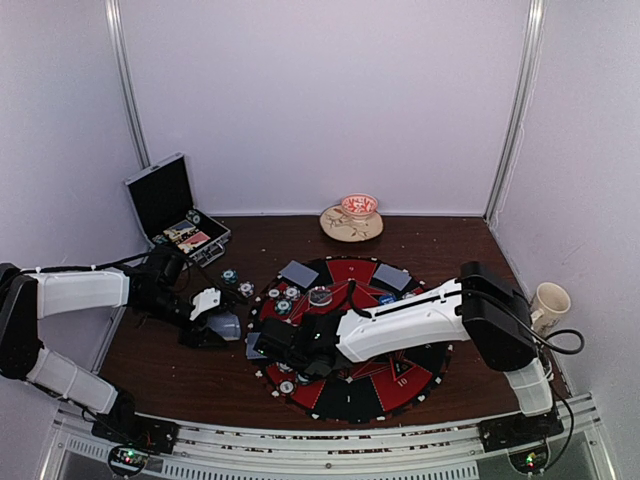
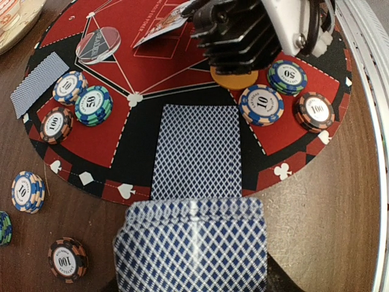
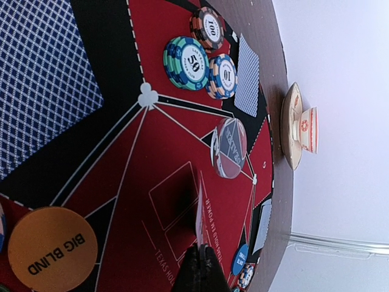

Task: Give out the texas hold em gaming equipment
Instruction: Flop the poker card in the community card area.

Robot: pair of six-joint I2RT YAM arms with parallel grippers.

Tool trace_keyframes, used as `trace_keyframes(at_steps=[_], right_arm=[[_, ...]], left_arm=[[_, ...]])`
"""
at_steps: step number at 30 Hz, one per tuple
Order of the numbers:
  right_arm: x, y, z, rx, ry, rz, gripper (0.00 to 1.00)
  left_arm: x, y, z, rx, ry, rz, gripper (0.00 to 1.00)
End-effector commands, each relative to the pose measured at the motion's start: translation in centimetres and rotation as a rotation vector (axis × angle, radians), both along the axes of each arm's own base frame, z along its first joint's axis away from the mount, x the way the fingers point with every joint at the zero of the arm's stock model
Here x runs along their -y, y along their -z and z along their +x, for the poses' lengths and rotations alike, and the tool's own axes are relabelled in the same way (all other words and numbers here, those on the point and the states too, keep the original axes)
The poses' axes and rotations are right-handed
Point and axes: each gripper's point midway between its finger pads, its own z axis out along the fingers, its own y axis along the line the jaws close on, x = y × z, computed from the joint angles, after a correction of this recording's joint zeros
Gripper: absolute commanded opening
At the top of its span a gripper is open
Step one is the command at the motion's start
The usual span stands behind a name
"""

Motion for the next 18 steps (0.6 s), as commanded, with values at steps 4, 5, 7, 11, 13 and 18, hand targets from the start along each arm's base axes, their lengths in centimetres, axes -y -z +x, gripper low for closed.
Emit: trace_keyframes(at_steps=[4, 5, 7, 11, 13, 18], right_arm=[[-0.1, 1.4, -0.2, -0.035, -0.049, -0.027, 0.00], [-0.2, 1.1, -0.2, -0.030, -0.054, -0.020, 0.00], [-0.3, 0.8, -0.2, -0.027, -0.057, -0.010, 0.00], [-0.3, -0.2, -0.2, -0.024, -0.076, 0.013, 0.00], [-0.2, -0.6, -0.1, -0.028, -0.090, 0.032, 0.00], [0.1, -0.9, 0.1, -0.056, -0.118, 0.061, 0.00]], left_arm=[[0.3, -0.6, 0.4, 0.023, 0.008, -0.025, 0.52], [0.3, -0.5, 0.4, 0.023, 0.007, -0.024, 0.52], [0.3, -0.5, 0.4, 0.022, 0.009, -0.024, 0.52], [0.3, -0.5, 0.5, 0.021, 0.008, -0.022, 0.52], [0.3, -0.5, 0.4, 0.021, 0.008, -0.024, 0.52], [0.3, -0.6, 0.4, 0.024, 0.009, -0.025, 0.52]])
